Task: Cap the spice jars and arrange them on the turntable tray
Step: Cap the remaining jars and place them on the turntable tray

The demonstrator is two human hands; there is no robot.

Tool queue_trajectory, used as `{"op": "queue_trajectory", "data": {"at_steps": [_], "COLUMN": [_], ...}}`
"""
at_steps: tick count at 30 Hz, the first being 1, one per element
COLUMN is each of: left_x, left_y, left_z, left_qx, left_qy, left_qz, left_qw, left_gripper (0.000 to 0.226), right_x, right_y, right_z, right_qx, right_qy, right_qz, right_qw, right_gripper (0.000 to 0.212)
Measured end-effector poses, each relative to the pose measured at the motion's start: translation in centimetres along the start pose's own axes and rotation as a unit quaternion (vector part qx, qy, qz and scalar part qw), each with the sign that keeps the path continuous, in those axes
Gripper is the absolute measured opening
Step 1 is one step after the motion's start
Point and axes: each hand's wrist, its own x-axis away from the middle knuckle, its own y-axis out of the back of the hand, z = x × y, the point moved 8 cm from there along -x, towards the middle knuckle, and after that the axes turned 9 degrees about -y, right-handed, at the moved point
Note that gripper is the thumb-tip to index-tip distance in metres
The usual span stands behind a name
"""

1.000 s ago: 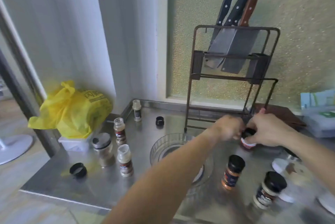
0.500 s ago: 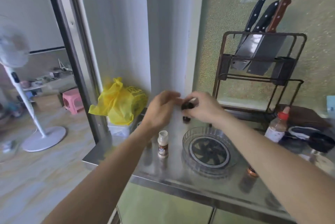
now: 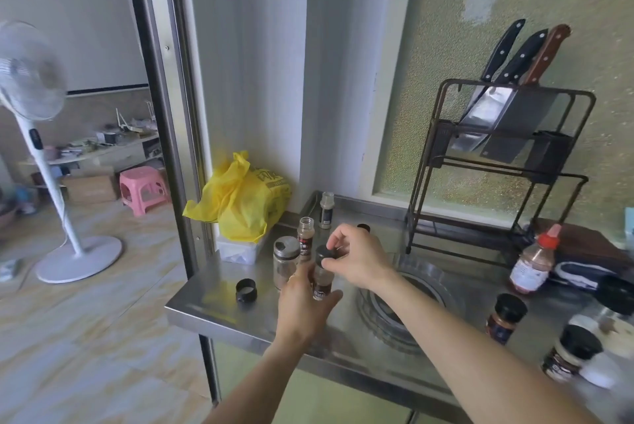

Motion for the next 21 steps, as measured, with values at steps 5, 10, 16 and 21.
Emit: {"op": "queue_trajectory", "data": {"at_steps": [5, 10, 16, 21], "left_x": [-0.4, -0.4, 0.2, 0.4], "left_y": [0.1, 0.0, -0.3, -0.8], "left_z": [0.4, -1.1, -3.5, -6.0], "left_qx": [0.023, 0.038, 0.061, 0.041], "left_qy": [0.011, -0.048, -0.09, -0.132], "left_qz": [-0.049, -0.046, -0.043, -0.03], "left_qw": [0.999, 0.997, 0.993, 0.99], "left_gripper": [0.028, 0.033, 0.037, 0.034], "right_x": [0.2, 1.4, 2.8, 2.5], "right_y": [0.5, 2.1, 4.5, 6.7], "right_z": [0.6, 3.0, 3.7, 2.4], "right_qx": [0.058, 0.211, 0.286, 0.337], "right_qy": [0.034, 0.102, 0.12, 0.084], "right_qz": [0.053, 0.114, 0.141, 0.067], "right_qw": [0.996, 0.965, 0.94, 0.935], "right_gripper": [0.035, 0.044, 0.035, 0.056]}}
